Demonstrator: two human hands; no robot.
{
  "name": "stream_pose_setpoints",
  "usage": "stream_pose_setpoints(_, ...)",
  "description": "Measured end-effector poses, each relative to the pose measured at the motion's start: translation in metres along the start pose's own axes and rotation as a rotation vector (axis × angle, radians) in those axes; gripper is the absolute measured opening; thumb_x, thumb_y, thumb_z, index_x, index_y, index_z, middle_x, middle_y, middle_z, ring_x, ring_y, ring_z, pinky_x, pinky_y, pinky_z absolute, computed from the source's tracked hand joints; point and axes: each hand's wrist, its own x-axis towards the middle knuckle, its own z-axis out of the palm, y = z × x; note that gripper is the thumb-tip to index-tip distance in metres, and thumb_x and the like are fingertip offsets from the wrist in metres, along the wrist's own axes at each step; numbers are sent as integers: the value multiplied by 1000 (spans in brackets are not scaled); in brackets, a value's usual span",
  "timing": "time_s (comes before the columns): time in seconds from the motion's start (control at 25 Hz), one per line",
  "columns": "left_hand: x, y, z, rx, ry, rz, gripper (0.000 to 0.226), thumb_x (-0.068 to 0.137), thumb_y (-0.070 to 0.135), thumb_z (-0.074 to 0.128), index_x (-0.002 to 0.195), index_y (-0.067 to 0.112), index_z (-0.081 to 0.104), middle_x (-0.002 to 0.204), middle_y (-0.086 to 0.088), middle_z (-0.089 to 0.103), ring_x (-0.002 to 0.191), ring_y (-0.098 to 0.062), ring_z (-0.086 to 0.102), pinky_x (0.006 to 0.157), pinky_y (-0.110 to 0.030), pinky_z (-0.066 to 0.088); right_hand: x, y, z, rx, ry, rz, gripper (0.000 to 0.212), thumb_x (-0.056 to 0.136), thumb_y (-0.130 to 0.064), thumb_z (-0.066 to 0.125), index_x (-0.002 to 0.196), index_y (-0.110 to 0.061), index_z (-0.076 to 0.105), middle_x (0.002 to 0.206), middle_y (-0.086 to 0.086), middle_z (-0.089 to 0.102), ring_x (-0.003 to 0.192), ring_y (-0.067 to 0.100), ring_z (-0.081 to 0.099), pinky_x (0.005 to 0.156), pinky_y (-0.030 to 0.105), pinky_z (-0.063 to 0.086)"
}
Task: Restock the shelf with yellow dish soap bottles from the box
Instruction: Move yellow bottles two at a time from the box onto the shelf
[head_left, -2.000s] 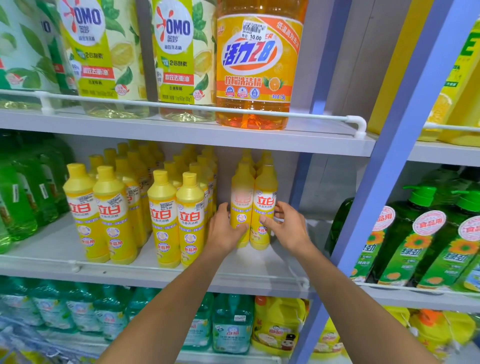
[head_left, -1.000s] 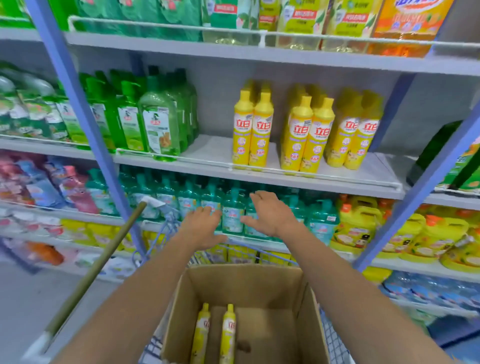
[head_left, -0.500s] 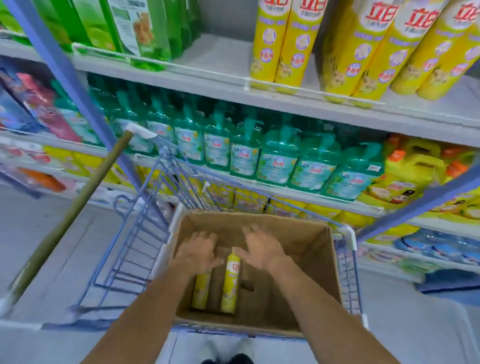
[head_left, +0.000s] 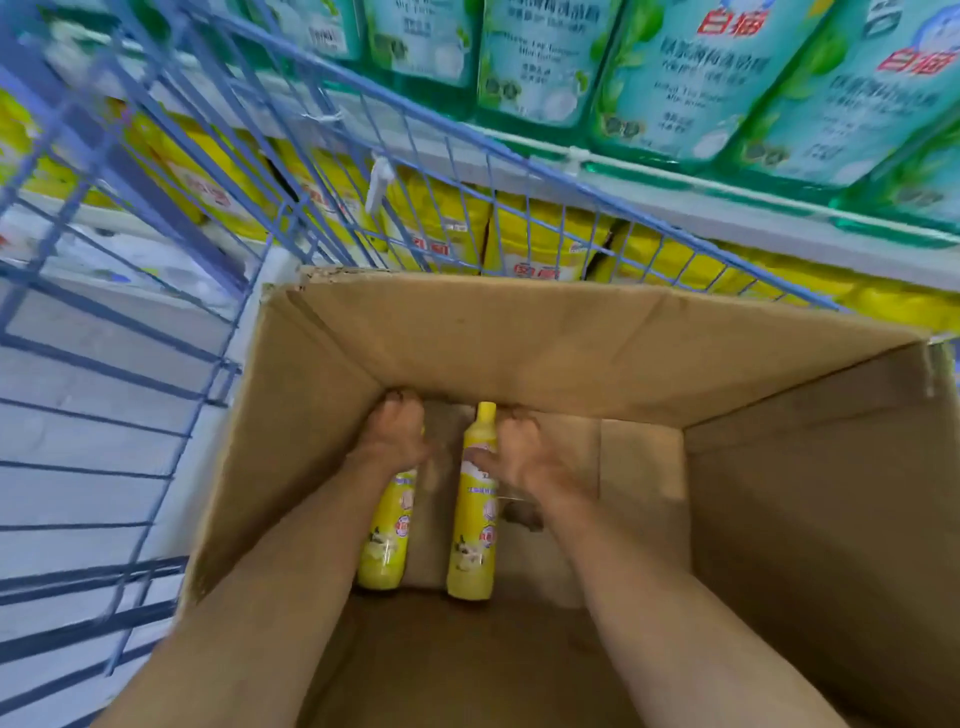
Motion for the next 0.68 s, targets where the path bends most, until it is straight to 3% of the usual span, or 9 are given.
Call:
stream_pose_setpoints(0.12,9,1,8,-83,25,-39,64,75,29,78,129,4,54,132,-22,57,125,-38,54,99,-39,45,21,2,9,122,65,58,73,76,-51,80,129,-8,56,133,14,57,123,33,56,94,35,47)
stream_pose_setpoints(0.24,9,-2,19,-259,-50,-22,73,47,57,75,109,19,72,111,-9,72,108,-28,67,87,-36,54,32,7,11,174,-4,66,56,69,-50,85,105,-11,69,113,12,70,106,30,66,77,29,48)
stream_pose_setpoints(0.32,10,-5,29,-328,-117,-7,71,44,56,81,105,19,75,107,-5,74,102,-22,69,85,-33,55,30,15,12,203,-40,60,39,69,-47,85,82,-15,66,95,7,70,91,24,67,68,26,43)
stream_pose_setpoints(0.4,7,-5,30,-377,-133,25,70,46,47,87,108,16,74,109,-4,72,101,-20,68,86,-34,56,21,19,8,274,-52,55,39,71,-41,86,65,-20,54,79,1,62,76,18,59,59,25,37)
stream_pose_setpoints(0.52,0,-8,28,-491,-150,101,75,37,50,86,102,15,73,101,-6,74,96,-23,71,85,-45,59,-14,20,-15,446,-34,40,33,68,-27,89,62,-23,57,67,-8,61,60,7,55,58,24,44)
stream_pose_setpoints(0.6,-23,-2,12,-535,-141,179,62,44,40,90,95,12,70,95,-10,75,90,-25,71,79,-54,58,-51,19,-38,522,10,-7,27,61,-21,91,69,-24,65,73,-8,68,64,5,58,68,31,55)
stream_pose_setpoints(0.68,-67,22,-31,-593,-111,260,50,51,28,90,94,15,69,91,-5,74,84,-16,65,78,-53,57,-93,16,-69,511,89,-48,34,55,-25,90,79,-21,66,78,-4,69,68,9,57,68,33,53)
